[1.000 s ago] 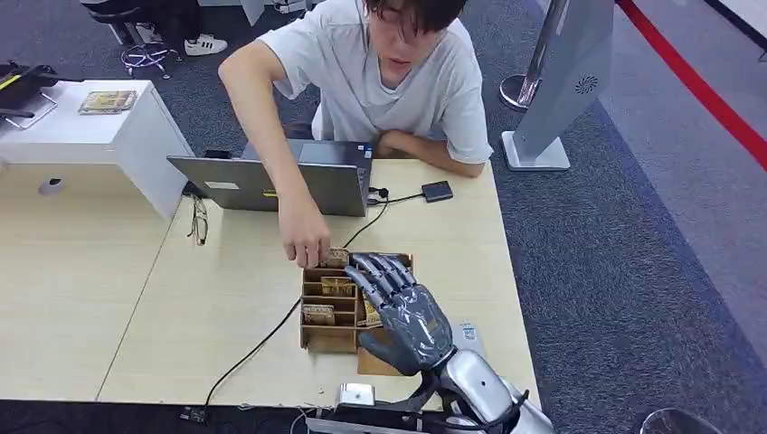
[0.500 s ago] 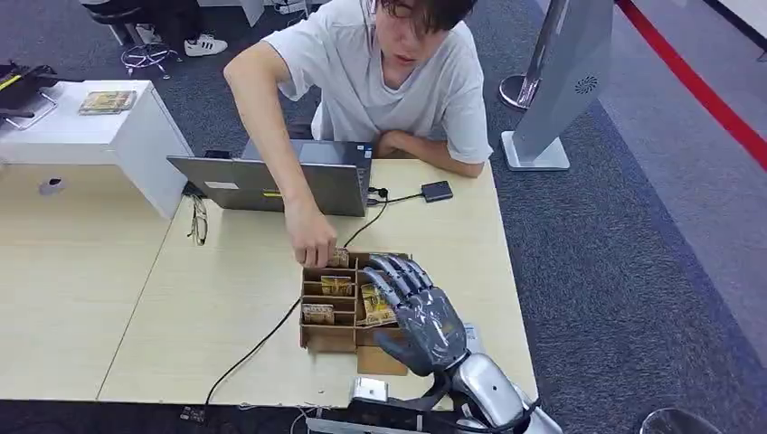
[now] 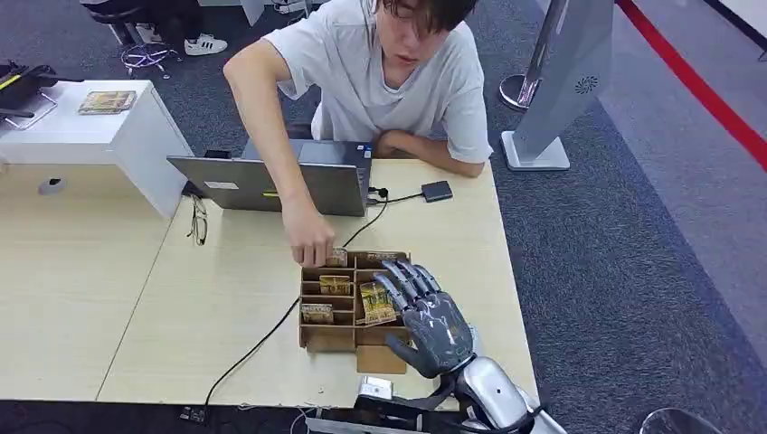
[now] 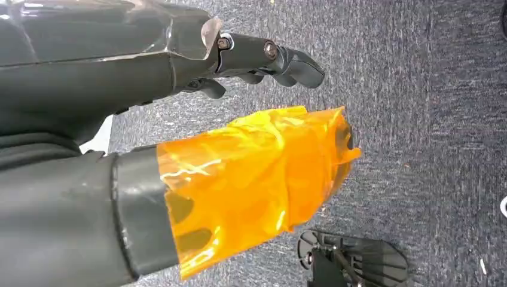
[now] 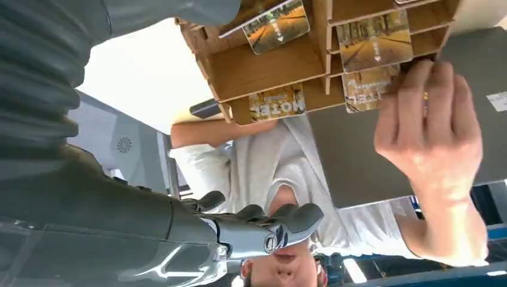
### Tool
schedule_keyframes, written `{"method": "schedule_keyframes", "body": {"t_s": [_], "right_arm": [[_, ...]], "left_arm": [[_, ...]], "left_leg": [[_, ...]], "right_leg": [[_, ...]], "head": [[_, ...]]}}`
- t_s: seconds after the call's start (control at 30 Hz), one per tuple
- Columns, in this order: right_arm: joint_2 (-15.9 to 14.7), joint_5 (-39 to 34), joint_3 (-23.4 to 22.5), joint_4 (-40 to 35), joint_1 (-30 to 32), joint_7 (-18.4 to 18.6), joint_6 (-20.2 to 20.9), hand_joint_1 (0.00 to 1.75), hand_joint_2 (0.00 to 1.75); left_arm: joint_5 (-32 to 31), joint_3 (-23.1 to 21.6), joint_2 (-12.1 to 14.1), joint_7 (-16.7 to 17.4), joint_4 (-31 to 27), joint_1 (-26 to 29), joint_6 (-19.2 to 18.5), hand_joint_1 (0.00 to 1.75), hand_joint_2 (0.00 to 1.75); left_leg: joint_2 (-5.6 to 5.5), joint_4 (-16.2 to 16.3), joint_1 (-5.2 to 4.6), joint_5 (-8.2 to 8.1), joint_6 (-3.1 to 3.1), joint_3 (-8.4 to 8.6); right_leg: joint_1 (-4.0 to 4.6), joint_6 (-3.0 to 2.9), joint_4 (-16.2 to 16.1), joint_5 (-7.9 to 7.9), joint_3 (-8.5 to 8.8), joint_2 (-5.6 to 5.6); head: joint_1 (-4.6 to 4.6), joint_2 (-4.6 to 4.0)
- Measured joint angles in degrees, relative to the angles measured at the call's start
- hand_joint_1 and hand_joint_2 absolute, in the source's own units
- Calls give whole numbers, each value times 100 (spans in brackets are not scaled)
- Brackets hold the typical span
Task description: Pass the card to the sensor for recognition and then transmit it.
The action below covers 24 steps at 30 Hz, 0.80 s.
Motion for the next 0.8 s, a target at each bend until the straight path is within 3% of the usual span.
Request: {"method": "schedule_keyframes", "body": {"t_s": [0.37,0.4,0.43,0.8], "right_arm": [[-15,120,-20,63,63,13,-13,24,175],[-15,133,-20,63,66,9,-13,42,175],[-15,164,-20,63,68,4,-13,45,175],[-15,192,2,87,74,-33,-7,40,175]], "left_arm": [[-48,37,0,0,0,-5,-2,0,0],[-50,48,0,0,0,-7,-2,0,0],[-52,50,0,0,0,-8,-2,0,0],[-70,87,-2,0,0,-25,-2,0,0]], "left_leg": [[0,0,0,0,0,0],[0,0,0,0,0,0],[0,0,0,0,0,0],[0,0,0,0,0,-1]], "right_leg": [[0,0,0,0,0,0],[0,0,0,0,0,0],[0,0,0,0,0,0],[0,0,0,0,0,0]], "head": [[0,0],[0,0],[0,0],[0,0]]}}
